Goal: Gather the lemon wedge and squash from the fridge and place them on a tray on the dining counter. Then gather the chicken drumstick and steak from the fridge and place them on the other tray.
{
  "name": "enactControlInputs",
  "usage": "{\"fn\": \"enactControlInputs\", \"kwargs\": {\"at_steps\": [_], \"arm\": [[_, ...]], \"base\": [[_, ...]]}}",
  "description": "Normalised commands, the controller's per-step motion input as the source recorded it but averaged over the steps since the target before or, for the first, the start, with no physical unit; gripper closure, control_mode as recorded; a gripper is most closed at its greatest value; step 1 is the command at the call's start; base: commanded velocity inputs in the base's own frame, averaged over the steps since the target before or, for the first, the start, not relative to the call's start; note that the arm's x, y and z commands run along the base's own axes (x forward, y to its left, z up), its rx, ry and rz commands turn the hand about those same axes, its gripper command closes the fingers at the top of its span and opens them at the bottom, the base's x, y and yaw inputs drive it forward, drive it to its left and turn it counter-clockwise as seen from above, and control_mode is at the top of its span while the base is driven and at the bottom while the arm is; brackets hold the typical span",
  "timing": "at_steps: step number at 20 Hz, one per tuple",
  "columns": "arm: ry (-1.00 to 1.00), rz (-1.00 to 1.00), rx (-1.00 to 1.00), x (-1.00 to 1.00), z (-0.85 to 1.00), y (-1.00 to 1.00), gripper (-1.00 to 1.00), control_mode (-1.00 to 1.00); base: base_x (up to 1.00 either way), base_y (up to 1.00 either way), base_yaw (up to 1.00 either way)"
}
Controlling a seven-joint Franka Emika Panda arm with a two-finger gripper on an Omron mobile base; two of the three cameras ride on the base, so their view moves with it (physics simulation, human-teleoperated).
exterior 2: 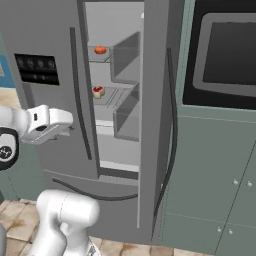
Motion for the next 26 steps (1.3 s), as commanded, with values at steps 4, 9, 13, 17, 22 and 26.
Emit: {"fn": "enactControlInputs", "kwargs": {"at_steps": [4,9,13,17,22,26], "arm": [[-0.24,0.00,0.13,0.17,-0.17,0.62,-1.00,-1.00],[-0.19,0.01,0.23,0.22,-0.11,0.34,-1.00,-1.00],[0.01,0.09,0.27,0.32,0.18,0.00,-1.00,-1.00],[0.09,0.12,0.23,0.38,0.34,0.00,-1.00,-1.00],[0.01,0.02,0.05,0.12,0.04,0.01,-1.00,-1.00],[0.01,0.00,0.00,0.00,0.00,-0.03,-1.00,-1.00]], "base": [[0.00,0.00,0.00],[0.00,0.00,0.00],[0.00,0.00,0.00],[0.00,0.00,0.00],[0.00,0.00,0.00],[0.00,0.00,0.00]]}}
